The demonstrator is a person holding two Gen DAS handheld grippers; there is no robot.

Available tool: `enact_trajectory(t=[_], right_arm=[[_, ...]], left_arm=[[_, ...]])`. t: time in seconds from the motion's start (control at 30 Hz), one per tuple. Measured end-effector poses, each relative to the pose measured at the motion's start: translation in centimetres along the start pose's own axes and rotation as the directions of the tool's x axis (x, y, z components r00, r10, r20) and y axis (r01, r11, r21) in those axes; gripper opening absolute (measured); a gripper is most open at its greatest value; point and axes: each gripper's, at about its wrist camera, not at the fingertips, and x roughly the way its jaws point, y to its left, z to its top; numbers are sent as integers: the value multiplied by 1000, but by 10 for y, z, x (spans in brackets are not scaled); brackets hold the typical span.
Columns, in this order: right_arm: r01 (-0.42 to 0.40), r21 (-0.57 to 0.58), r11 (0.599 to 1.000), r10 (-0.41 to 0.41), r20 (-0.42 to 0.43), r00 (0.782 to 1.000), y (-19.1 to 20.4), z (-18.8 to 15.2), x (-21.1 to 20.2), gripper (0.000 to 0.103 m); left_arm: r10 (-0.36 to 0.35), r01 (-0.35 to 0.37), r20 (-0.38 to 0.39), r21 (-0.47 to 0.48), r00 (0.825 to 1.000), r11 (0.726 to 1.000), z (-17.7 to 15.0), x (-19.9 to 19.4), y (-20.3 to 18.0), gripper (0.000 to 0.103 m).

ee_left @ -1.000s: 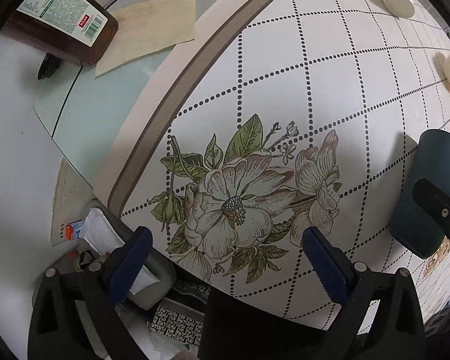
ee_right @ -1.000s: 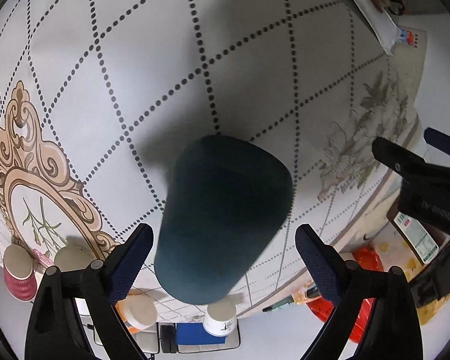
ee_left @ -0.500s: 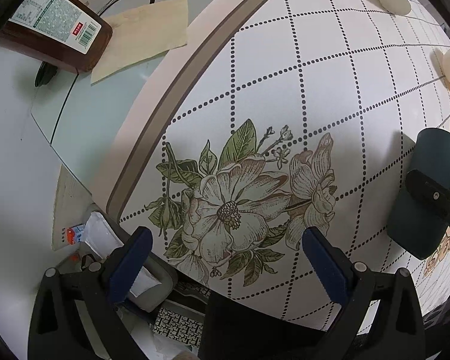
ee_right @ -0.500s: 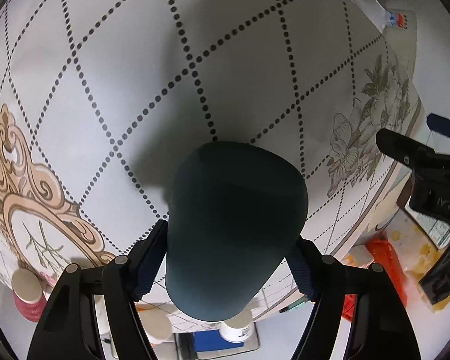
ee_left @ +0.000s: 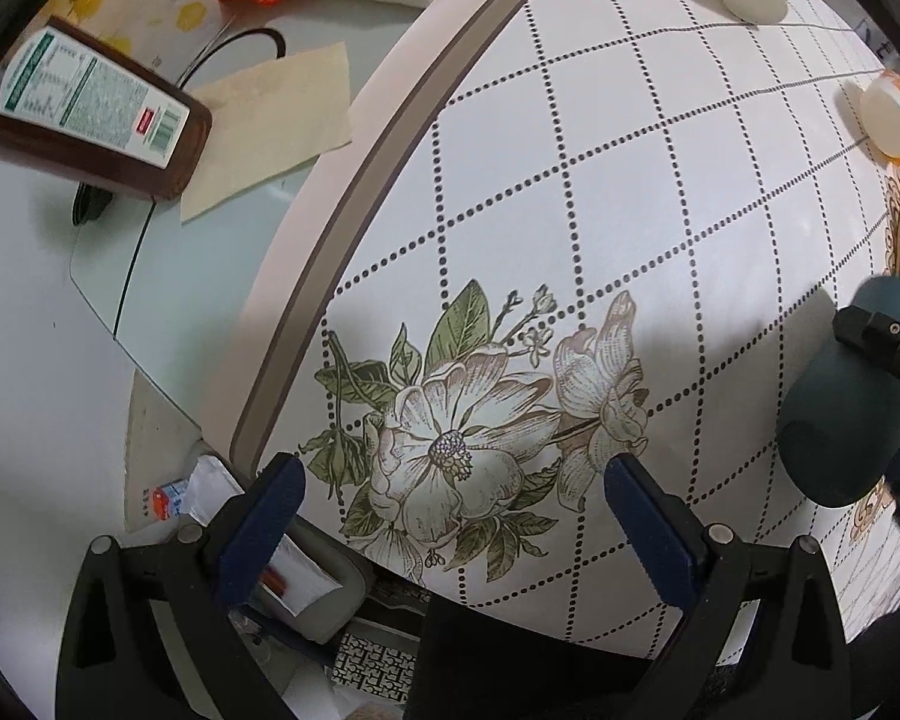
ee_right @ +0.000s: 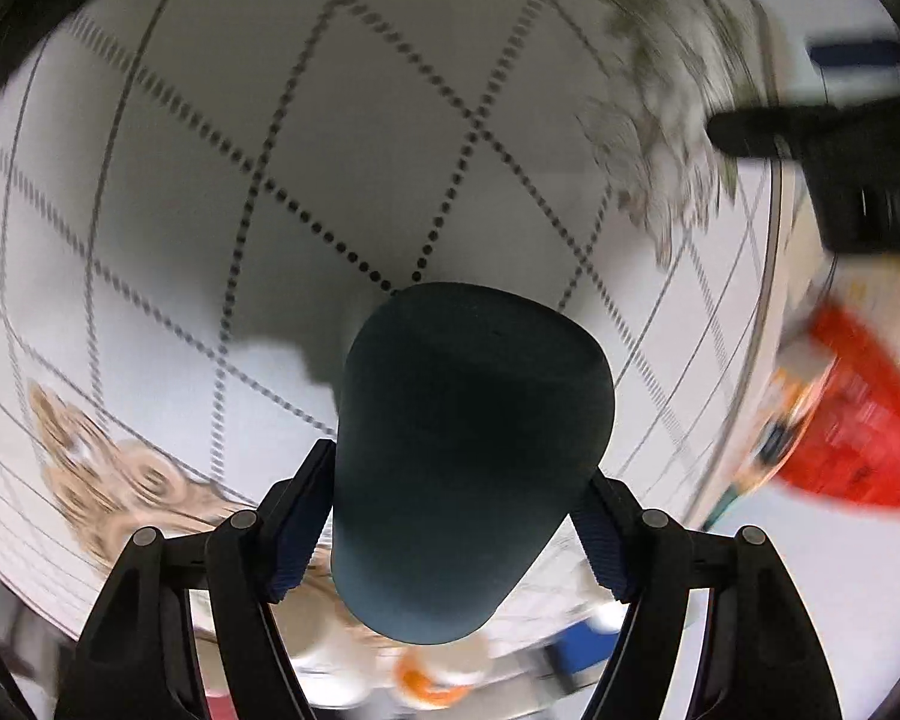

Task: Flip cup upside down
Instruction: 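Carry the inverted teal cup with the right tool across the table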

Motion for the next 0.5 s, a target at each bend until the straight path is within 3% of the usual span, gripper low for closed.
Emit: enact_trajectory(t=[0.1, 0.23, 0.33, 0.4, 0.5], right_arm=[[-97, 145, 985, 99, -1, 995, -10, -1, -3, 76], [-213, 333, 918, 220, 19, 975, -18, -10, -5, 76], [-262, 472, 842, 280, 33, 959, -26, -19, -6, 76], [-296, 566, 770, 330, 45, 943, -30, -26, -4, 76], [-332, 706, 625, 412, 62, 909, -28, -41, 2, 76]], left_arm=[[3, -4, 11, 19, 1000, 1000, 3, -6, -7, 102], [3, -5, 28, 45, 1000, 999, 6, -14, -17, 102], [1, -3, 41, 67, 999, 998, 9, -20, -24, 102], [-3, -2, 49, 83, 999, 997, 7, -24, -32, 102], [-7, 1, 58, 109, 998, 994, 9, -29, -41, 102]])
